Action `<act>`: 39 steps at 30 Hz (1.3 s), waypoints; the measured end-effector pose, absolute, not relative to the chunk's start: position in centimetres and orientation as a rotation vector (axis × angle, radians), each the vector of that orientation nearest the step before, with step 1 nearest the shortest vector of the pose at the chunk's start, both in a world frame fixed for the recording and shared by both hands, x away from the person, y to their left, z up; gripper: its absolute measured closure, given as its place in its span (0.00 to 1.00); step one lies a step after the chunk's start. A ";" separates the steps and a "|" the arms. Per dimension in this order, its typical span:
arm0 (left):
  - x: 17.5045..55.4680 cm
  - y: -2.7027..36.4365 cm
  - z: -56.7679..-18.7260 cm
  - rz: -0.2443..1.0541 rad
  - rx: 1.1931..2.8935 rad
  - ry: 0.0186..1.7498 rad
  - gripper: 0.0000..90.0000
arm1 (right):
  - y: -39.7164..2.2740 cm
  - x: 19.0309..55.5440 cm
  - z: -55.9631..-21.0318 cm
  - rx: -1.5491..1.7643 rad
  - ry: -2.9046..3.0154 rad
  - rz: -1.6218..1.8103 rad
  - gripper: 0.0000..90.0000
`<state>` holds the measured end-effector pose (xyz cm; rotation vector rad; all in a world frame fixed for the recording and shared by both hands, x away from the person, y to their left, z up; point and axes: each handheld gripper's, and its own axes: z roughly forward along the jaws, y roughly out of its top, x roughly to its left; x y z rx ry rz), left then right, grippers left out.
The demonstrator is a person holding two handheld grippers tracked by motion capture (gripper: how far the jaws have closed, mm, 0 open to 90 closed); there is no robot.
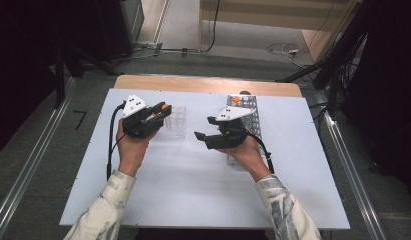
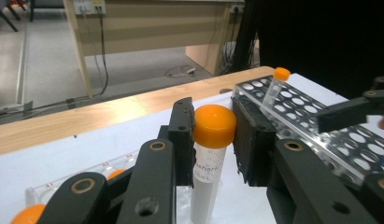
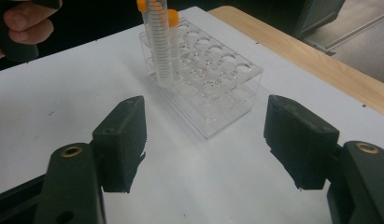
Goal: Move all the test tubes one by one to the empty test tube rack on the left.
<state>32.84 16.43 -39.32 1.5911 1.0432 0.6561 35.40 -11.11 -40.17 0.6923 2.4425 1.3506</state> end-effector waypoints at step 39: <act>35.3 17.0 -42.0 0.725 1.600 1.134 0.78 | -12.7 35.8 -40.4 0.733 2.414 1.368 0.33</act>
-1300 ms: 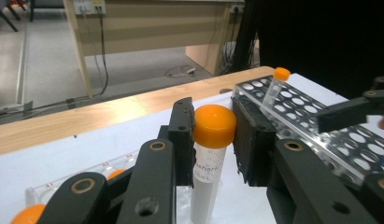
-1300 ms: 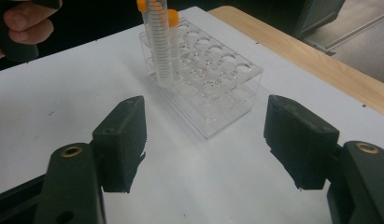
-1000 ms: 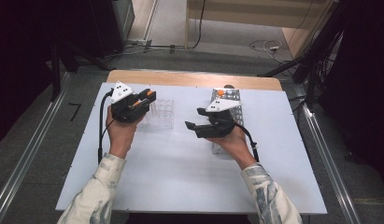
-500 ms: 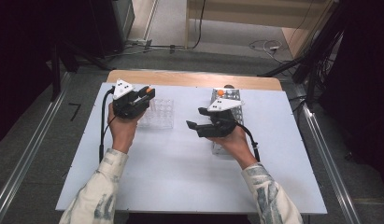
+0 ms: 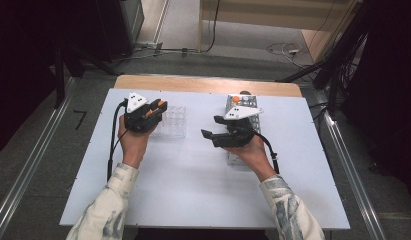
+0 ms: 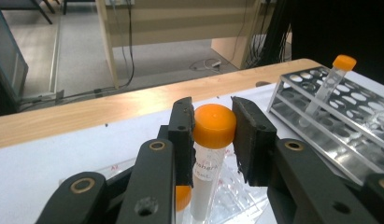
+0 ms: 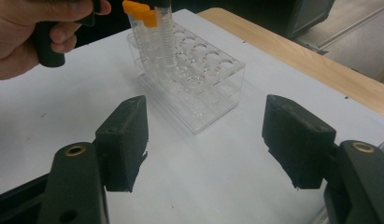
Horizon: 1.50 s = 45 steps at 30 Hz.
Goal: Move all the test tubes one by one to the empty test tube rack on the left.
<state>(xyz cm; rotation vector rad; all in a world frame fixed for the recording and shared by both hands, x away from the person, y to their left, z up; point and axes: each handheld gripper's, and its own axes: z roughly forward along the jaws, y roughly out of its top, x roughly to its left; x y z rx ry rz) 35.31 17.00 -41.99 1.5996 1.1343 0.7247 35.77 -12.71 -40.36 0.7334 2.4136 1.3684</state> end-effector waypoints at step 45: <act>30.8 17.3 -42.8 0.654 1.579 1.148 0.16 | -18.0 41.1 -42.1 1.070 2.125 1.224 0.33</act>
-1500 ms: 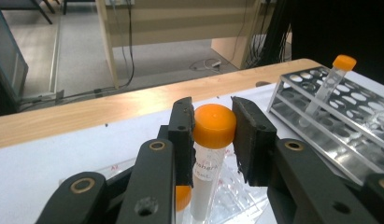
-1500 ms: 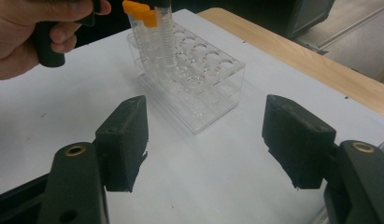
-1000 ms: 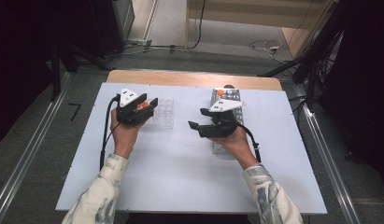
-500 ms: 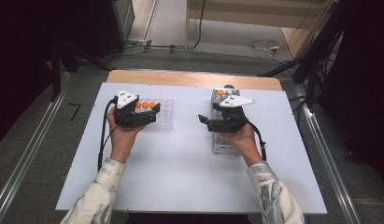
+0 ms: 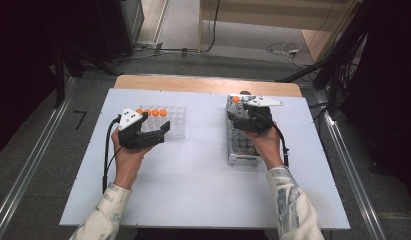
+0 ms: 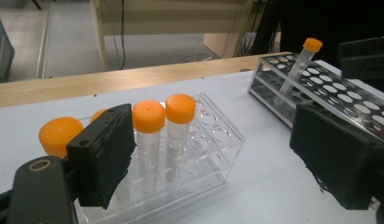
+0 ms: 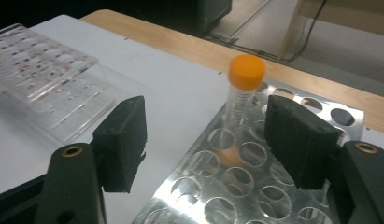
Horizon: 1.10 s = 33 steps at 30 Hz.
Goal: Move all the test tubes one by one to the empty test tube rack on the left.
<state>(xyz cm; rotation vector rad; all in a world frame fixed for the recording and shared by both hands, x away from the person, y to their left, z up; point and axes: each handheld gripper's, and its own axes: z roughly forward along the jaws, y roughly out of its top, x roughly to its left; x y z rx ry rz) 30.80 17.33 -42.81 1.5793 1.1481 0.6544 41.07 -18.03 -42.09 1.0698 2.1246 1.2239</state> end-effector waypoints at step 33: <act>30.1 17.6 -42.3 0.630 1.557 1.136 0.17 | -16.5 46.6 -43.1 1.157 2.262 1.012 0.79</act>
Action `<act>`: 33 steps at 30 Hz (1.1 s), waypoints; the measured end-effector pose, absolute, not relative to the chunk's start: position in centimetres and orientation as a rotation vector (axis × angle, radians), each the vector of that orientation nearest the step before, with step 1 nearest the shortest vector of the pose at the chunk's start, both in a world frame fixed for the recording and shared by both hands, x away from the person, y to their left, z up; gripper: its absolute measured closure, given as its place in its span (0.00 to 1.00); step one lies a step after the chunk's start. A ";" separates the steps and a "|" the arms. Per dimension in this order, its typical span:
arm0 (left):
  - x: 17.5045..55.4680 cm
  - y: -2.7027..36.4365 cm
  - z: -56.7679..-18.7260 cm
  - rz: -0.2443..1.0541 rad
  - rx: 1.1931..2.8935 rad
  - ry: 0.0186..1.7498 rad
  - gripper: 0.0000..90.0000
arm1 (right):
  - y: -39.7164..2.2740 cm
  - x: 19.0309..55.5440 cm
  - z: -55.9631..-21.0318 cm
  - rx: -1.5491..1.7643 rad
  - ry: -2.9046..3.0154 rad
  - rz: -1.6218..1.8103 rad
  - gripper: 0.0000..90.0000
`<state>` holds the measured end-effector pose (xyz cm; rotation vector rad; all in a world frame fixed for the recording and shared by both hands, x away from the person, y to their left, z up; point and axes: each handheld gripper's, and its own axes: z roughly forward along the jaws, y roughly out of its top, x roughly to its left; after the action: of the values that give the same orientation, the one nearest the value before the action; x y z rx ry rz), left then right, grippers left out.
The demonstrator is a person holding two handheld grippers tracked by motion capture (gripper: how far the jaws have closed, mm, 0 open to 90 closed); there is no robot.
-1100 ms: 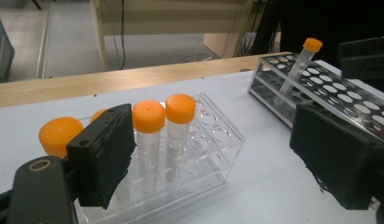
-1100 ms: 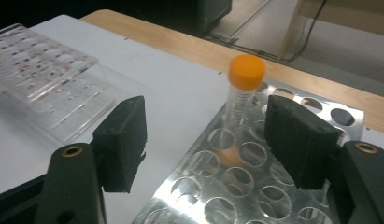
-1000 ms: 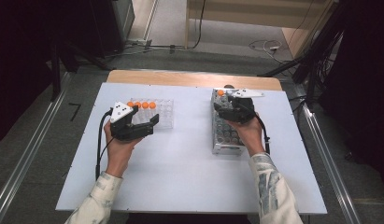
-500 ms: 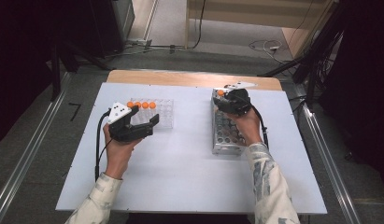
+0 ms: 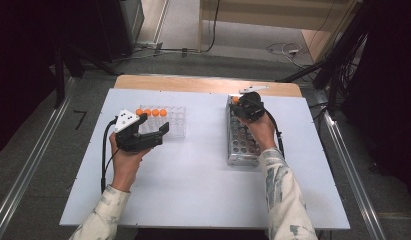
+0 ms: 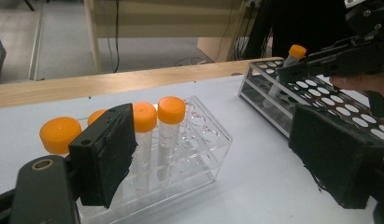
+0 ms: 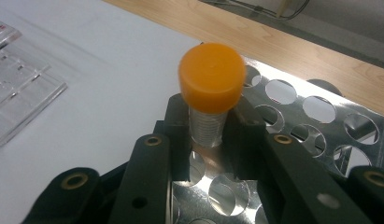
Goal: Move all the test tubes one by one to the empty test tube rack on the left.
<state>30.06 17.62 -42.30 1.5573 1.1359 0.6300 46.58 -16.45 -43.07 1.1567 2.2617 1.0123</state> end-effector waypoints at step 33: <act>29.8 17.1 -42.2 0.638 1.565 1.129 0.17 | -17.6 42.6 -38.3 1.006 2.175 1.213 0.80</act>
<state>29.76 17.09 -42.24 1.5650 1.1286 0.6381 42.63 -17.59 -38.26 1.0063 2.1747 1.2133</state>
